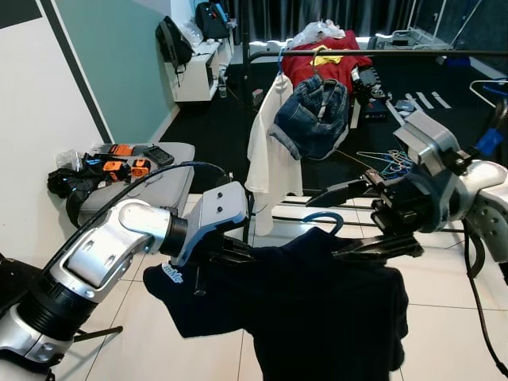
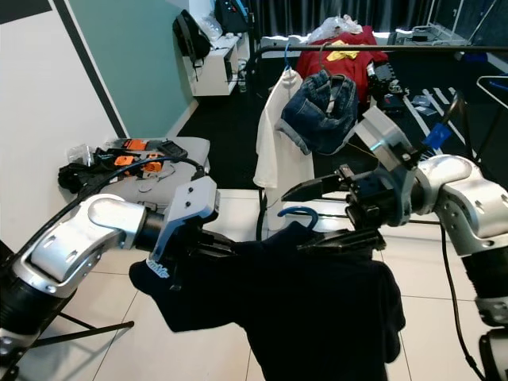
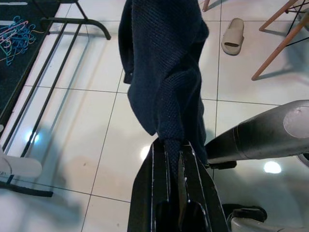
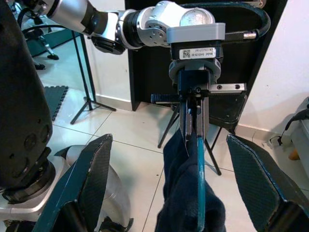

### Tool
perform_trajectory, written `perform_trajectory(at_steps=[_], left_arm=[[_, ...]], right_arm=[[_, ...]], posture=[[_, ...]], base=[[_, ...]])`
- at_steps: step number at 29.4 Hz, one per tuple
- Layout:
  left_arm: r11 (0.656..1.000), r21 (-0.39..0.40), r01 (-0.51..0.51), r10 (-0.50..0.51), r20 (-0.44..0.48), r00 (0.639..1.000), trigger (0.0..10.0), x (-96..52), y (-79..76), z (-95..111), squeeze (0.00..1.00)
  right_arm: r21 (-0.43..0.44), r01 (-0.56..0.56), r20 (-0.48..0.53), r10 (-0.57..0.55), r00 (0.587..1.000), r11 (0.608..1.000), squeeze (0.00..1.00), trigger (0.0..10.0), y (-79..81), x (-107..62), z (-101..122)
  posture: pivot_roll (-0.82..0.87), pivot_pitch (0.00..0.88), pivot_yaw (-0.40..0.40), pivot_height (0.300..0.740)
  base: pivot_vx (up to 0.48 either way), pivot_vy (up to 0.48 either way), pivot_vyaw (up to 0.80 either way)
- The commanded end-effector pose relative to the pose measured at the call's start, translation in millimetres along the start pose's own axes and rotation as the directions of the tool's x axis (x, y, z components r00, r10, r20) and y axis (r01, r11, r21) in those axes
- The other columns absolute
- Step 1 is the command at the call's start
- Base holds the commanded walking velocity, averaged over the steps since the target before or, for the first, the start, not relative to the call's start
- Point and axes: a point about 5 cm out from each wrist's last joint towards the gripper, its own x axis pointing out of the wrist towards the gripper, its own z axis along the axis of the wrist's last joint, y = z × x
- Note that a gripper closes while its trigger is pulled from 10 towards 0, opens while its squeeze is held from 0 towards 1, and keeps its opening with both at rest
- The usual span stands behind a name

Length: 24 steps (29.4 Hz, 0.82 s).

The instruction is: Hang hanger

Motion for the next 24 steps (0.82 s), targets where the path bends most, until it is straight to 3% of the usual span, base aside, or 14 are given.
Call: perform_trajectory(at_steps=[1, 5, 6, 7, 8, 9, 10, 24], left_arm=[[0.999, 0.04, -0.011, 0.01, 0.029, 1.0, 10.0, -2.5, 2.0, 12, 0.0], [0.999, 0.048, -0.007, 0.006, 0.036, 0.999, 10.0, -1.8, 0.4, 16, 0.0], [0.998, 0.058, -0.005, 0.002, 0.046, 0.999, 10.0, -1.2, -0.5, 20, 0.0], [0.998, 0.058, -0.005, 0.002, 0.046, 0.999, 10.0, -1.2, -0.5, 20, 0.0], [0.998, 0.068, -0.006, 0.002, 0.054, 0.999, 10.0, -0.5, -1.1, 24, 0.0], [0.998, 0.068, -0.006, 0.002, 0.054, 0.999, 10.0, -0.5, -1.1, 24, 0.0], [0.997, 0.077, -0.006, 0.001, 0.065, 0.998, 10.0, 0.2, -1.5, 28, 0.0], [0.994, 0.112, 0.009, -0.022, 0.117, 0.993, 10.0, 1.5, -5.6, 44, 0.0]], right_arm=[[-0.038, 0.022, -0.014, -0.023, 1.0, 0.999, 0.0, 10.0, -5.4, 0.7, 3], [-0.04, 0.054, -0.022, -0.055, 0.998, 0.998, 0.0, 10.0, -8.1, 0.6, 3], [-0.035, 0.083, -0.036, -0.084, 0.996, 0.996, 0.0, 8.7, -10.2, 0.7, 0], [-0.035, 0.083, -0.036, -0.084, 0.996, 0.996, 0.0, 8.7, -10.2, 0.7, 0], [-0.028, 0.11, -0.05, -0.111, 0.993, 0.994, 0.0, 3.0, -11.9, 1.5, -3], [-0.028, 0.11, -0.05, -0.111, 0.993, 0.994, 0.0, 3.0, -11.9, 1.5, -3], [-0.021, 0.12, -0.061, -0.121, 0.991, 0.993, 0.0, 0.1, -12.0, 2.5, -6], [-0.003, 0.125, -0.06, -0.125, 0.99, 0.992, 0.0, 0.0, -14.6, 8.2, -13]], posture=[[-0.17, 0.0, 0.033, 0.74], [-0.17, 0.0, 0.034, 0.74], [-0.17, 0.0, 0.033, 0.74], [-0.17, 0.0, 0.033, 0.74], [-0.17, 0.0, 0.033, 0.74], [-0.17, 0.0, 0.033, 0.74], [-0.17, 0.0, 0.033, 0.74], [-0.16, 0.0, 0.029, 0.74]], base=[[0.0, 0.0, 0.0], [0.0, 0.0, 0.0], [0.0, 0.0, 0.0], [0.0, 0.0, 0.0], [0.0, 0.0, 0.0], [0.0, 0.0, 0.0], [0.0, 0.0, 0.0], [0.0, 0.0, 0.0]])
